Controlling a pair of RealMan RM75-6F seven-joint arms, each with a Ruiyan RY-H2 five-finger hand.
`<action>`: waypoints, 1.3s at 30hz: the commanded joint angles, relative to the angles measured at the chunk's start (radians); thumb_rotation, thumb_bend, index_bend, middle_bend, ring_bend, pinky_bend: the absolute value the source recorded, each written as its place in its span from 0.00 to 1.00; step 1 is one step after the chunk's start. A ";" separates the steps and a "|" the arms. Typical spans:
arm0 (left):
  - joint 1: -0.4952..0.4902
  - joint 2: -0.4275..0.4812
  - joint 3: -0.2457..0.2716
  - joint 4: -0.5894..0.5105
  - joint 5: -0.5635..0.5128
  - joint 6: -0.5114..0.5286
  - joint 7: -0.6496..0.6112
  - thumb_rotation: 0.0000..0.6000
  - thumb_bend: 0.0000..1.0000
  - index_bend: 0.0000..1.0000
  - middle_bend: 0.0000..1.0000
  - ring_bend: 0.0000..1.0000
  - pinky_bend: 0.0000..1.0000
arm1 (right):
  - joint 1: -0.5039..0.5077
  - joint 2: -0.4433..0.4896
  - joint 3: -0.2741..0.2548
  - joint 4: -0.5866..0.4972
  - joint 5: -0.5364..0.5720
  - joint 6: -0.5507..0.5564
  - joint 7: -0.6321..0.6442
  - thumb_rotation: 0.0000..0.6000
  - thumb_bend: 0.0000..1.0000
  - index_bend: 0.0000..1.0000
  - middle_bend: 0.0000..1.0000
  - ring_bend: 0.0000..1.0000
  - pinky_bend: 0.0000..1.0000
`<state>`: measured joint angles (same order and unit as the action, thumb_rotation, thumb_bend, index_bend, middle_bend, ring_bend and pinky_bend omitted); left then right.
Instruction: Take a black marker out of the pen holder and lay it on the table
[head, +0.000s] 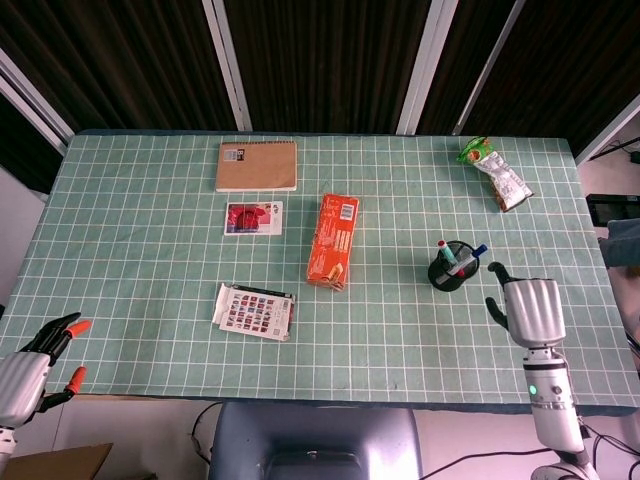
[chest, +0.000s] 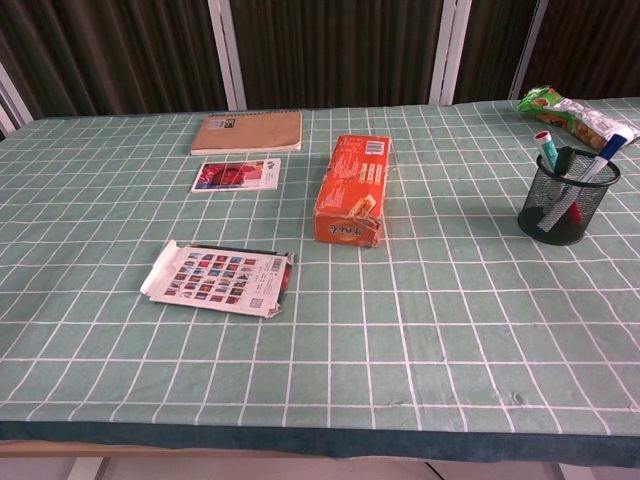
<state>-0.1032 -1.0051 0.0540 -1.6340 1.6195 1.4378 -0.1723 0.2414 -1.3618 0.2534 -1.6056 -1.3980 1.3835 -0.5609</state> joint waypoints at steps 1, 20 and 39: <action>0.001 -0.001 0.000 0.002 0.001 0.005 -0.003 1.00 0.44 0.19 0.09 0.10 0.38 | 0.068 -0.026 0.041 0.018 0.088 -0.088 -0.023 1.00 0.40 0.56 0.98 1.00 1.00; 0.004 0.004 -0.002 0.007 -0.007 0.009 -0.024 1.00 0.44 0.19 0.09 0.10 0.38 | 0.212 -0.139 0.049 0.180 0.210 -0.186 0.008 1.00 0.44 0.60 0.99 1.00 1.00; 0.002 0.006 -0.003 0.012 -0.010 0.008 -0.041 1.00 0.44 0.19 0.09 0.10 0.38 | 0.255 -0.182 0.016 0.269 0.215 -0.186 0.063 1.00 0.51 0.62 0.99 1.00 1.00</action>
<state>-0.1010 -0.9991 0.0506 -1.6218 1.6093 1.4459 -0.2130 0.4964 -1.5432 0.2697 -1.3370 -1.1831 1.1975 -0.4985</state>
